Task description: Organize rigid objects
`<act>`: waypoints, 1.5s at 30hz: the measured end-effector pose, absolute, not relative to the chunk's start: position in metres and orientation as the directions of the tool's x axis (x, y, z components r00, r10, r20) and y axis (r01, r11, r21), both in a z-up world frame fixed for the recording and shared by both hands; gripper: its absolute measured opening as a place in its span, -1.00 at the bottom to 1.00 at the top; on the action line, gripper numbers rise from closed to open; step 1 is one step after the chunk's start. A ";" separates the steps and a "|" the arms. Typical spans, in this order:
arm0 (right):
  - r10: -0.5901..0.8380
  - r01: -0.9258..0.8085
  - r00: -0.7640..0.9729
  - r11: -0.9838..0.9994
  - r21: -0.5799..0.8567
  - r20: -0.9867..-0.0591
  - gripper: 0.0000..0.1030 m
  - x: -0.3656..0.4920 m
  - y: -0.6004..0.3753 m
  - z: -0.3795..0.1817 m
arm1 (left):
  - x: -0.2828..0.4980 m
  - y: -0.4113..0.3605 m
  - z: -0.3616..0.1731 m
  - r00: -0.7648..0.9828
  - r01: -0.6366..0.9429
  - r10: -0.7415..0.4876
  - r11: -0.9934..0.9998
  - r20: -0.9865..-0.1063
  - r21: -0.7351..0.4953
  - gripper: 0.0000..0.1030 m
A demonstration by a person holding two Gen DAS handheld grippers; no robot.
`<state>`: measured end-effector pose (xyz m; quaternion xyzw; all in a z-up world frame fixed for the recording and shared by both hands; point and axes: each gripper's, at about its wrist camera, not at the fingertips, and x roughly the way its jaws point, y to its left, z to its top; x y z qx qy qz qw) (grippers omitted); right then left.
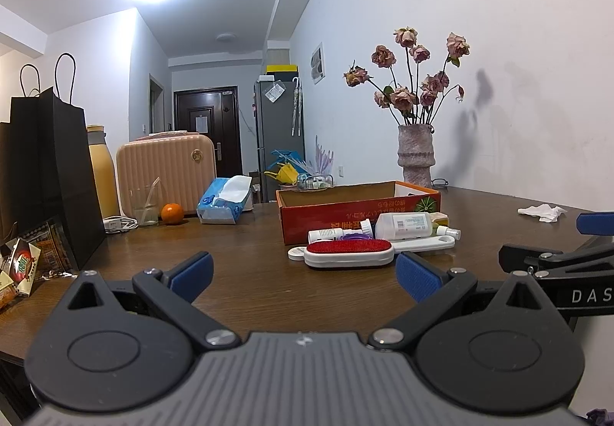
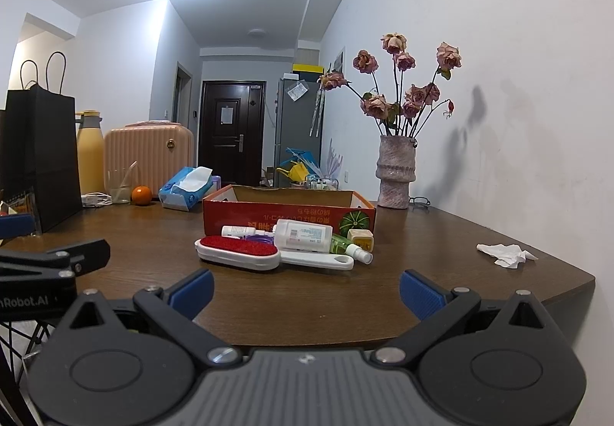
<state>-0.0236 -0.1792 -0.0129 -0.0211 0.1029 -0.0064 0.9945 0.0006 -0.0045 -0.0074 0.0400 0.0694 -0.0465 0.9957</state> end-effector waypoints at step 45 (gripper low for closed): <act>-0.043 0.036 0.977 0.999 -0.036 -0.208 1.00 -0.015 -0.186 -0.027 | 0.015 -0.006 -0.016 0.987 0.086 -0.072 0.992 -0.144 0.095 1.00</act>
